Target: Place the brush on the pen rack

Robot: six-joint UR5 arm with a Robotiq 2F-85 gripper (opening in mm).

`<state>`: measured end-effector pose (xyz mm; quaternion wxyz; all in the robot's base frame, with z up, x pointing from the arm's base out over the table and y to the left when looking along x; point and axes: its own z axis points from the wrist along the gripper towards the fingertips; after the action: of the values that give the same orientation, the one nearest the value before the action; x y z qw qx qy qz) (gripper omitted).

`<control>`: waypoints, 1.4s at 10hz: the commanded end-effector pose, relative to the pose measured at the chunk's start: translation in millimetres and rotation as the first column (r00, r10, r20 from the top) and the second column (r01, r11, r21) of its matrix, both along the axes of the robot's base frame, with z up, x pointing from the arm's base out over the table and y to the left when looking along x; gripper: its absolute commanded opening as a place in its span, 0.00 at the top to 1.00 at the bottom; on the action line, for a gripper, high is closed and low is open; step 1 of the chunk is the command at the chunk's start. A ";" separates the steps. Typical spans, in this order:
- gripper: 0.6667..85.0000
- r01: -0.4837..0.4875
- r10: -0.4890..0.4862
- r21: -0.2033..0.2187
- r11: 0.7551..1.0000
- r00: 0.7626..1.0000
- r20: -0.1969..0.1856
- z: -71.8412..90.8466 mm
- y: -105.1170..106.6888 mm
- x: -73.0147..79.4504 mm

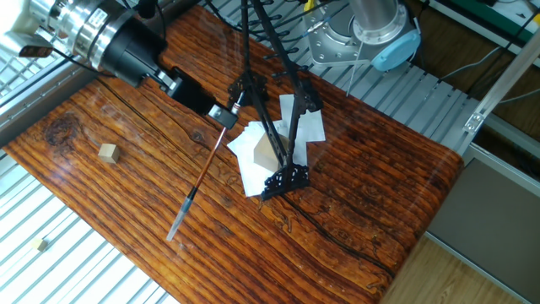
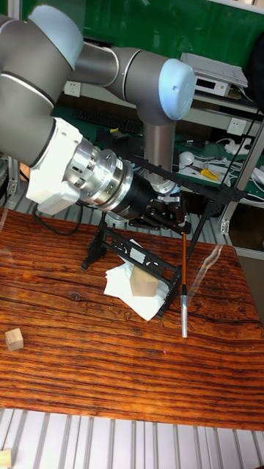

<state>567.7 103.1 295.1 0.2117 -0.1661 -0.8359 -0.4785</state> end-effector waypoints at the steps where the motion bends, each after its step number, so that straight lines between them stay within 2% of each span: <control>1: 1.00 0.007 -0.007 0.000 1.000 1.000 0.012 0.9 3.7 1.8; 6: 1.00 0.011 -0.011 -0.001 1.000 1.000 0.020 0.6 5.3 -0.4; 9: 1.00 0.020 -0.020 0.029 0.999 1.000 0.005 12.0 8.0 -1.3; 11: 1.00 0.018 -0.017 0.039 0.999 1.000 -0.010 22.5 9.2 -1.4; 14: 1.00 0.011 -0.010 0.039 0.999 1.000 -0.013 27.9 6.8 -5.3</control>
<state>563.8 109.5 312.3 0.2155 -0.1712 -0.8283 -0.4880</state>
